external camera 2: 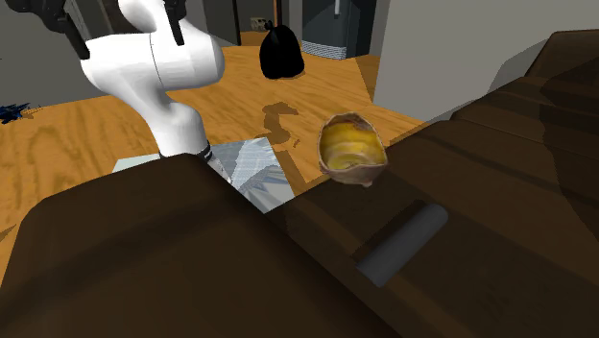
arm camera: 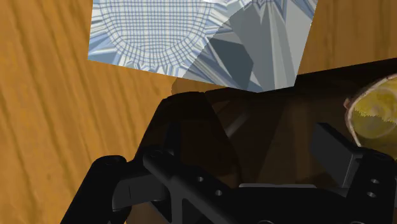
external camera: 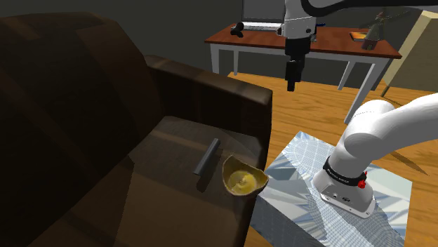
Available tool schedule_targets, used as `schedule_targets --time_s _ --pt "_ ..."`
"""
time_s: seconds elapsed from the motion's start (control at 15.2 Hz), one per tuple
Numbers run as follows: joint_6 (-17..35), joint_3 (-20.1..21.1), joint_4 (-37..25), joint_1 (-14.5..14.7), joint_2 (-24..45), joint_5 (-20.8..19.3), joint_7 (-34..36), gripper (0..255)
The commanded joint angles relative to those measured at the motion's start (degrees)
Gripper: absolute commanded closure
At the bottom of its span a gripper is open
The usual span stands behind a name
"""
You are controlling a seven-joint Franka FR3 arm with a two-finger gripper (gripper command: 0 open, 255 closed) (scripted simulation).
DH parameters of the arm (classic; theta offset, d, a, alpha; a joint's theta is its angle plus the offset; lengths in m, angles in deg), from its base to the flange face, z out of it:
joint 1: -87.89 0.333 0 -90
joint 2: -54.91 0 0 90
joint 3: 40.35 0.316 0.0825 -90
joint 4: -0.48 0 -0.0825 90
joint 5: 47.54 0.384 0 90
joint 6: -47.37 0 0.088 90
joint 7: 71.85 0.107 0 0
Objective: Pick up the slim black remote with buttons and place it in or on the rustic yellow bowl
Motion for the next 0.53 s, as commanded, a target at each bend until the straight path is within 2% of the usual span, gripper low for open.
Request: schedule_targets --time_s 0.0,0.46 --pt "0.0 0.0 0.0 0.0 0.0 0.0 0.0 0" --pt "6.8 10.4 6.6 -1.4 -1.1 11.5 21.2 0"
